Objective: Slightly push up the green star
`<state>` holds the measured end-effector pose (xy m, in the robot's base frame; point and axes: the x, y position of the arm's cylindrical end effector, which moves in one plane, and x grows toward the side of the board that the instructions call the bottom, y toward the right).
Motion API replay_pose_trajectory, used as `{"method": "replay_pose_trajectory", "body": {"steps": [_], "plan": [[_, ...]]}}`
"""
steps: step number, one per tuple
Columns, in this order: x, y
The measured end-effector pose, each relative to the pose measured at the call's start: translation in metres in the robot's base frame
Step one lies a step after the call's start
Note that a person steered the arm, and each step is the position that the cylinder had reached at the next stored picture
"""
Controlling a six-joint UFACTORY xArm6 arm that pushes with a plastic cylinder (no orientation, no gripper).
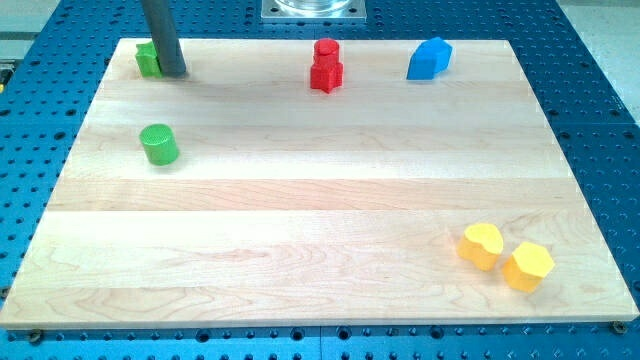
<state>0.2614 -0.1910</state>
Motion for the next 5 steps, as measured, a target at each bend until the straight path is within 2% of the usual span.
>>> {"method": "replay_pose_trajectory", "body": {"steps": [1,2,3,4,5], "plan": [[-0.002,0.038],[0.010,0.038],[0.039,-0.003],[0.028,-0.045],[0.014,-0.040]]}}
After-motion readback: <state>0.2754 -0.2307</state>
